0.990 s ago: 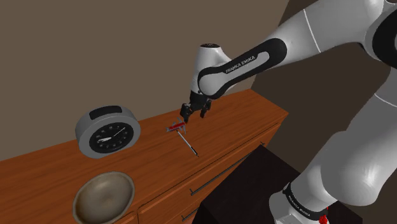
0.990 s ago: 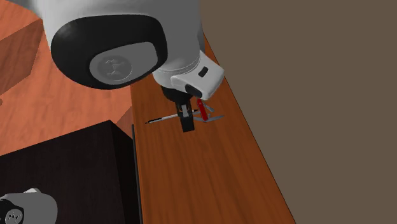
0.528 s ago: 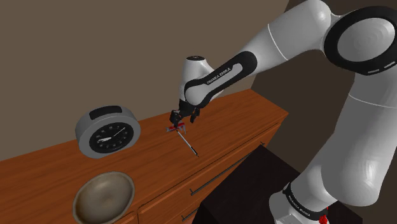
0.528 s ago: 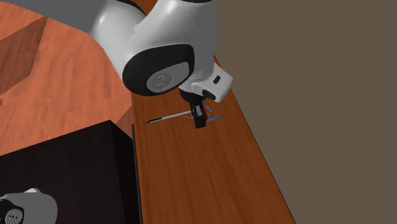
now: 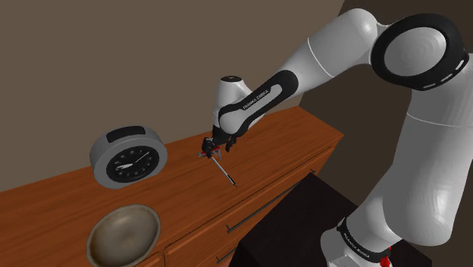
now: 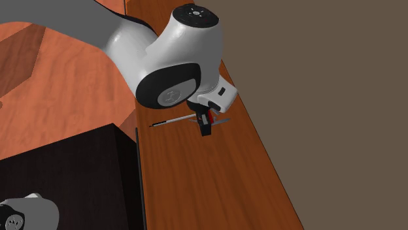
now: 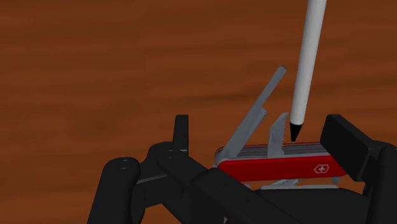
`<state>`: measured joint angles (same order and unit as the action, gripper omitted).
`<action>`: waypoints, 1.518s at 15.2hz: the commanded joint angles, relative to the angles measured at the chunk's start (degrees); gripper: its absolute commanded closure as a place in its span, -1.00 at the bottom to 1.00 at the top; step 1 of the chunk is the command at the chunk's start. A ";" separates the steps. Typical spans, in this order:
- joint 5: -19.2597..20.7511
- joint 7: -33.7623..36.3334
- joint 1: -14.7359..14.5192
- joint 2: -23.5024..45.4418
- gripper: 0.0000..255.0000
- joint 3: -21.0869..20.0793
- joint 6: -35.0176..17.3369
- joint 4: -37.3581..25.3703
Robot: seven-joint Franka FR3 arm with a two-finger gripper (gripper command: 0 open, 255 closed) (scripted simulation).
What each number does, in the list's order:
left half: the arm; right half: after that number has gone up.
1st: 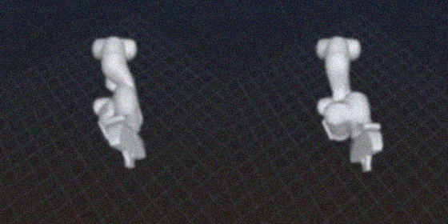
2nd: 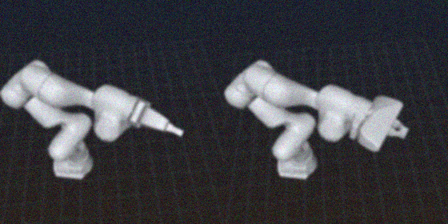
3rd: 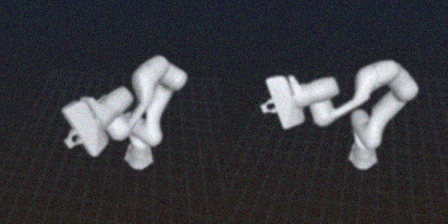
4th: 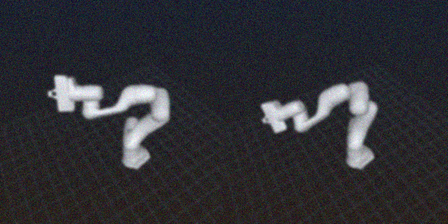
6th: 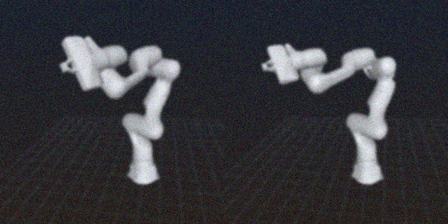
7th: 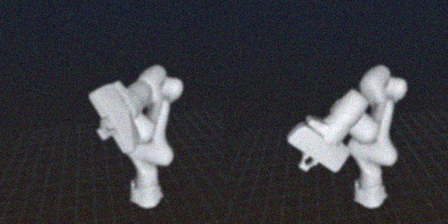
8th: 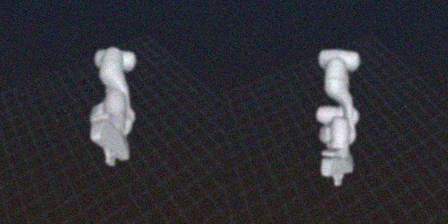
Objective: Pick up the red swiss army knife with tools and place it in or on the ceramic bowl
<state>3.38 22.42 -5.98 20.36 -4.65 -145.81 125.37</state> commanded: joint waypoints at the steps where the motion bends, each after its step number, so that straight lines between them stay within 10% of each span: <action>1: 0.01 0.02 -0.01 0.04 -1.00 0.00 -0.05 0.00; 4: 0.01 0.02 -0.01 0.04 -1.00 0.00 -0.05 0.00; 5: 0.01 0.02 -0.01 0.04 1.00 0.00 -0.05 0.00; 23: -0.90 -0.63 0.30 -5.46 1.00 -0.45 5.86 -0.44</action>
<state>2.60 21.89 -5.73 15.58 -5.05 -140.84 125.11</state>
